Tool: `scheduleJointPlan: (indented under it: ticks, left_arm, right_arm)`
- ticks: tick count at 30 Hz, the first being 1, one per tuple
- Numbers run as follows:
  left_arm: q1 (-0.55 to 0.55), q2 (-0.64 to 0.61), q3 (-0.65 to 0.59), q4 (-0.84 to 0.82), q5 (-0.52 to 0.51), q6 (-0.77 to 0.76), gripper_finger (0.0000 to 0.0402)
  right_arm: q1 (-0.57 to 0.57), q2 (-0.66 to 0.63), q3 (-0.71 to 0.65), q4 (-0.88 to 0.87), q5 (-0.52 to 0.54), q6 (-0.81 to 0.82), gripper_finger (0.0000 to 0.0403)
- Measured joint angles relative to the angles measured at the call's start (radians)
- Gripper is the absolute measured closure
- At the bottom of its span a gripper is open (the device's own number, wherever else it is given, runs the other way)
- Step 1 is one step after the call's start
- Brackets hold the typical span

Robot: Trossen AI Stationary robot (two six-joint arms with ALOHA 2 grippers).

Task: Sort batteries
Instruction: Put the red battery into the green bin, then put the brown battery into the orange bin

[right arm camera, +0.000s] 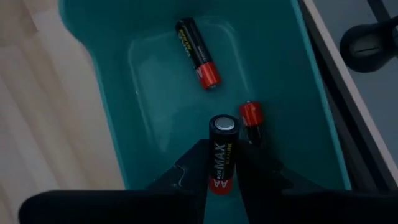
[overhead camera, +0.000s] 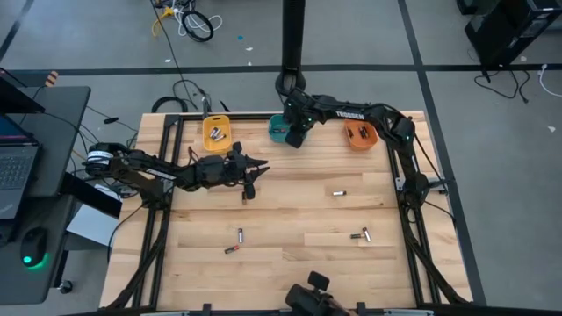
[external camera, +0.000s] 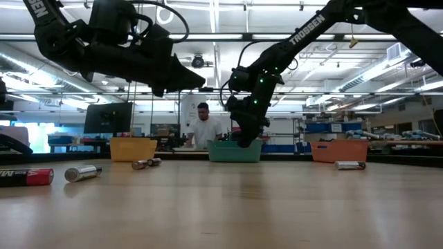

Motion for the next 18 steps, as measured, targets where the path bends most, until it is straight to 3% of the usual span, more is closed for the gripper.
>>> scheduleJointPlan:
  ticks: [15, 18]
  left_arm:
    - [0.000, 0.000, 0.000, -0.034, 0.008, 0.017, 0.0302]
    - [0.000, 0.000, 0.000, -0.051, 0.045, 0.011, 0.0304]
  right_arm:
    - [0.020, -0.020, 0.006, -0.039, 0.009, -0.052, 0.0290]
    - [0.047, -0.082, 0.006, -0.094, 0.080, -0.096, 0.0313]
